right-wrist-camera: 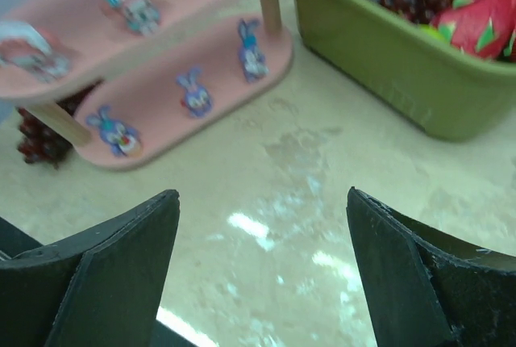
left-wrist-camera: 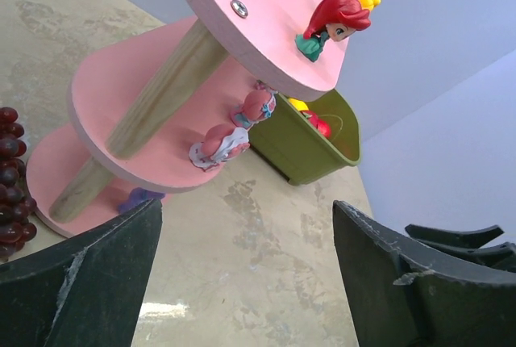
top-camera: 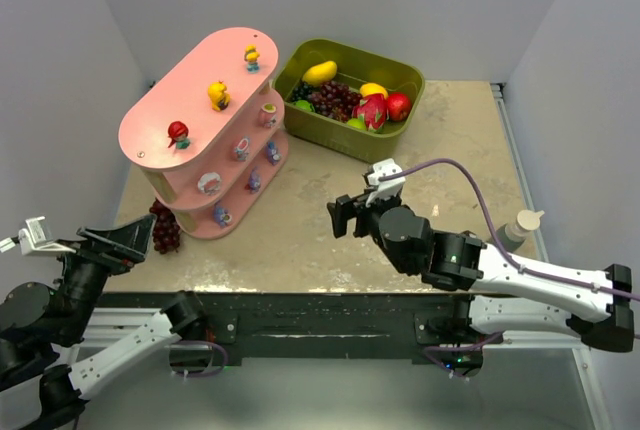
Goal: Place and organize the plastic toys onto the shelf
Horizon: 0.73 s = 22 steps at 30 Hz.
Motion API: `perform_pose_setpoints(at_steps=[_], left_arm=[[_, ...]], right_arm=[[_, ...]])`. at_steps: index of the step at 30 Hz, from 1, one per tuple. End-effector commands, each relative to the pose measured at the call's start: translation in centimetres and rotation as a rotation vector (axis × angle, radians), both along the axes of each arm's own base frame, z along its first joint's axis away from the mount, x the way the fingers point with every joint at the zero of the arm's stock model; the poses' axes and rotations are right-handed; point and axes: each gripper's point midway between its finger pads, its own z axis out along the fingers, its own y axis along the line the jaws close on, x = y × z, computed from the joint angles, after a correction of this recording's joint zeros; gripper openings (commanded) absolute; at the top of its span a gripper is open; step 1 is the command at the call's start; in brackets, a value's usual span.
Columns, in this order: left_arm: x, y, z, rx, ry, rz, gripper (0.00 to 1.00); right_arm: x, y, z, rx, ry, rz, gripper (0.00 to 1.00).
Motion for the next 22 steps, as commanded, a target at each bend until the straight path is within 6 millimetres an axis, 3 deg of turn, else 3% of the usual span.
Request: perform_pose_setpoints(at_steps=[1,4,9,22], left_arm=[[-0.1,0.0,0.1,0.059,0.008,-0.011,0.93],[-0.2,0.0,-0.1,0.066,0.012,-0.012,0.94],[-0.2,0.2,-0.2,0.074,0.006,-0.010,1.00],[-0.7,0.8,-0.5,0.074,0.010,-0.005,1.00]], right_arm=[[-0.8,-2.7,-3.9,-0.002,0.108,-0.072,0.88],[-1.4,-3.6,-4.8,0.026,0.133,-0.072,0.88],[-1.7,-4.6,-4.1,0.075,0.125,-0.071,0.88],[-1.8,-4.9,-3.0,0.079,0.110,-0.065,0.88]])
